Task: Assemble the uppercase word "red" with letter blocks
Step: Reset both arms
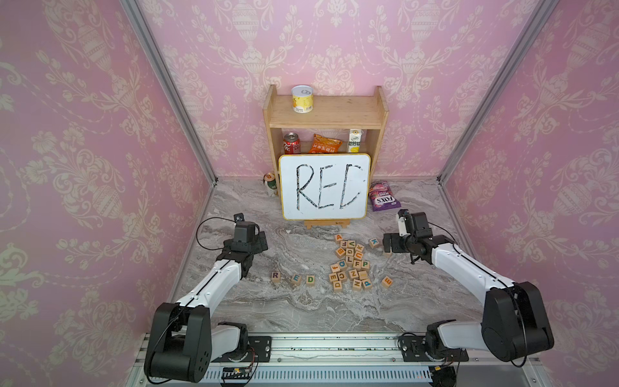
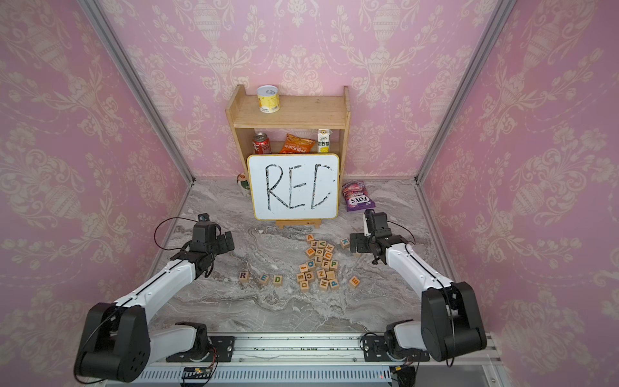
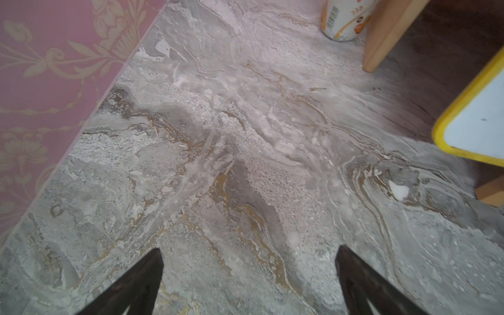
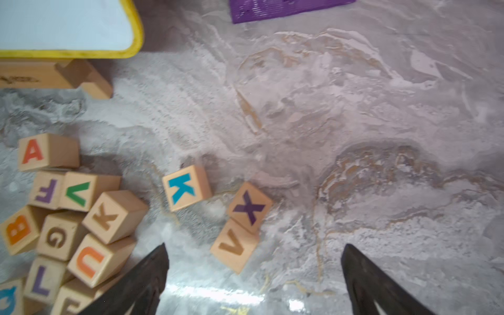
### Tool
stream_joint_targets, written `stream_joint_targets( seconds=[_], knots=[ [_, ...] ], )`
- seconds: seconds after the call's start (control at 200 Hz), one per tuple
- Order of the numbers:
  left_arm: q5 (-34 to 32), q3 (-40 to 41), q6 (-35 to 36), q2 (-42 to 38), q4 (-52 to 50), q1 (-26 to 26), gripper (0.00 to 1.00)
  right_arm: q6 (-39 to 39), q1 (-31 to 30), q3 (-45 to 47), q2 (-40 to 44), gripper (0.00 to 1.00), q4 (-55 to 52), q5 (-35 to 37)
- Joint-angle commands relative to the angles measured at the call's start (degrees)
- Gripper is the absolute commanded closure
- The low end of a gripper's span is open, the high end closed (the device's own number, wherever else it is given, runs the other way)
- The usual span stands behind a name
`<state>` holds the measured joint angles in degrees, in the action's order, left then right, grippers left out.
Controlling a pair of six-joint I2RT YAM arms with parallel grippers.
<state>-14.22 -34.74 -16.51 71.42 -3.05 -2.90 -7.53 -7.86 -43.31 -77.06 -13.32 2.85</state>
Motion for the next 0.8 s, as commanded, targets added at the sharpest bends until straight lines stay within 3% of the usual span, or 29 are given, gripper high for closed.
stream_joint_targets(
  seconds=[0.0,0.235,0.325,0.535,0.59,0.71,0.796],
  knots=[
    [2.9,2.0,2.3,1.1,8.8,3.8,0.01,3.0,3.0,3.7,-0.1,0.00,15.9,-1.1],
    [5.5,7.9,5.5,5.1,23.6,6.1,0.01,3.6,7.3,8.8,-2.7,0.00,29.4,2.0],
    [3.8,12.5,6.5,7.3,35.7,6.1,0.01,3.4,8.1,11.3,-2.6,0.00,33.8,2.2],
    [0.3,15.6,9.9,11.4,51.8,5.9,0.01,3.0,8.3,14.5,-3.2,0.00,42.3,1.2],
    [0.8,15.6,9.9,13.9,53.9,5.9,0.01,2.8,8.3,15.4,-4.1,0.00,45.5,1.2],
    [3.8,18.6,12.4,23.4,71.0,5.7,0.01,3.5,7.5,16.4,-6.0,0.00,49.5,1.5],
    [3.0,16.9,11.9,21.0,63.2,5.4,0.01,4.4,6.9,18.5,-7.3,0.00,54.3,1.0]
  ],
)
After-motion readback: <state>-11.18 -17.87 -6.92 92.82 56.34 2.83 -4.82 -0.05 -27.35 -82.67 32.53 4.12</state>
